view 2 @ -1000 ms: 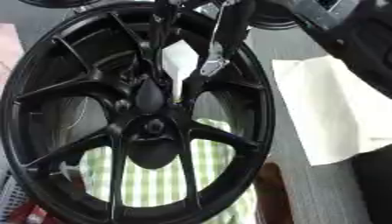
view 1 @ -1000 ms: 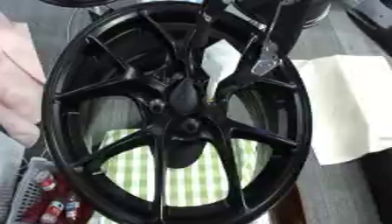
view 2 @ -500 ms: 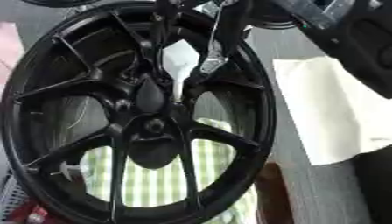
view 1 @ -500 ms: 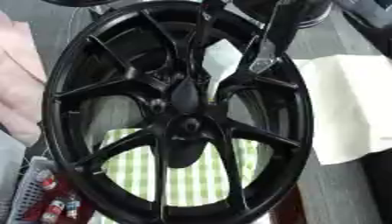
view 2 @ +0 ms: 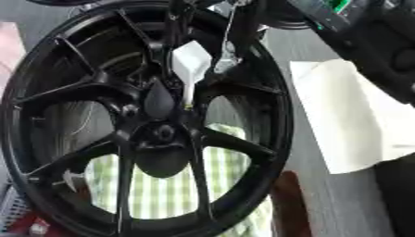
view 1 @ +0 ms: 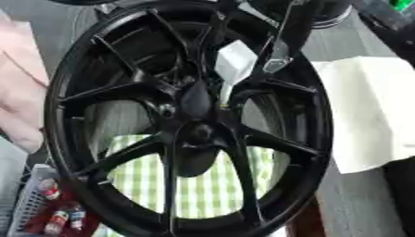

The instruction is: Pull the pin out of the wheel hub.

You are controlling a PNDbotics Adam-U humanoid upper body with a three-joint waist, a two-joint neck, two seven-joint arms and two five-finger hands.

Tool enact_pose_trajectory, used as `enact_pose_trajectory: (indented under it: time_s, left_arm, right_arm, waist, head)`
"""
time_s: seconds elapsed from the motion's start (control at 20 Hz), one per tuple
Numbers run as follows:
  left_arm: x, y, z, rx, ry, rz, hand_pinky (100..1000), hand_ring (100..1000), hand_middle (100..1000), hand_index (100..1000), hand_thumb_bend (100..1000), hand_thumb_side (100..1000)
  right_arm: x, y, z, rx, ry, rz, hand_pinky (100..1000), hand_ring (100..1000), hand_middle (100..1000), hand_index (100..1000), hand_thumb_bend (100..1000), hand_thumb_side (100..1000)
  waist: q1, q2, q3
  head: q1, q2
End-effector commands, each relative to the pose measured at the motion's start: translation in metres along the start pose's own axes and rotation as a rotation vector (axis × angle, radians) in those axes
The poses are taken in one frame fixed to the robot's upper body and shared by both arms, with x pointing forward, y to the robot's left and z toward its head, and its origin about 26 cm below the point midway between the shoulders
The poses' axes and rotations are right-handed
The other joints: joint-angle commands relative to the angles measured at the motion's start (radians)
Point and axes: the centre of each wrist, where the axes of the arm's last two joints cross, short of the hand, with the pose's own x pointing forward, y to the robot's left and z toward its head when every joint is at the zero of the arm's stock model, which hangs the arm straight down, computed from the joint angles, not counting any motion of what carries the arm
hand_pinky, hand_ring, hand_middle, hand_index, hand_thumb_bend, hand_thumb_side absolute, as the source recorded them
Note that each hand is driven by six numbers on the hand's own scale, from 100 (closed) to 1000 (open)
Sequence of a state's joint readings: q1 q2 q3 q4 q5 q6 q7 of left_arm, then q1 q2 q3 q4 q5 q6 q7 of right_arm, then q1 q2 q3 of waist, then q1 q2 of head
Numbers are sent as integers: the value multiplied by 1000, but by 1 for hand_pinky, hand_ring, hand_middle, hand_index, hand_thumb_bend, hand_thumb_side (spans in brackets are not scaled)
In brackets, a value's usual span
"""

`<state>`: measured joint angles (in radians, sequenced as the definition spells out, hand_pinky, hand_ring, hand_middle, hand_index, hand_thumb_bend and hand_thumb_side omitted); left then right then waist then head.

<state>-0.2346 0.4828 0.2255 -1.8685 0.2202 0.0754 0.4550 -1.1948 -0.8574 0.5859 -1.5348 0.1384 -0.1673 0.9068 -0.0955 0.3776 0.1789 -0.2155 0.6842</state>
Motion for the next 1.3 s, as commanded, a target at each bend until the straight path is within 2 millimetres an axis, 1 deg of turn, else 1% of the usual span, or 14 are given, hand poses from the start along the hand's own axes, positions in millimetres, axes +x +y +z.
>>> enact_pose_trajectory:
  time_s: [0.05,0.25,0.6,0.8,0.85,1.15,1.3]
  left_arm:
    - [6,4,-3,7,-23,-4,728,740,691,690,434,672]
    - [5,4,-3,8,-19,-3,728,740,691,690,432,673]
    - [5,4,-2,13,-17,-3,728,739,691,690,433,673]
    - [4,5,-2,16,-15,-3,728,739,691,690,433,674]
    - [4,5,-2,17,-14,-4,728,739,691,690,433,674]
    - [3,6,-2,23,-10,-6,728,739,691,690,432,674]
    - [3,7,-2,23,-11,-7,729,738,691,690,432,674]
  right_arm:
    - [-7,-3,7,-20,29,-28,863,774,638,733,455,232]
    - [-10,-4,4,-30,30,-97,863,770,619,716,413,233]
    - [-10,-4,1,-31,26,-143,862,768,619,715,412,210]
    - [-10,-3,-1,-27,24,-147,860,763,606,704,386,187]
    - [-11,-3,-2,-27,23,-150,859,759,592,692,358,183]
    - [-8,-8,1,-45,11,-158,860,746,521,637,259,161]
    - [-6,-12,4,-59,4,-145,858,731,469,603,244,125]
  waist:
    - [8,-12,6]
    - [8,-12,7]
    - [3,-13,12]
    - [1,-14,14]
    - [1,-14,14]
    - [2,-18,11]
    - [3,-20,8]
  head:
    - [-11,-2]
    - [-13,2]
    - [-13,1]
    - [-10,4]
    - [-9,6]
    - [-5,7]
    - [-8,8]
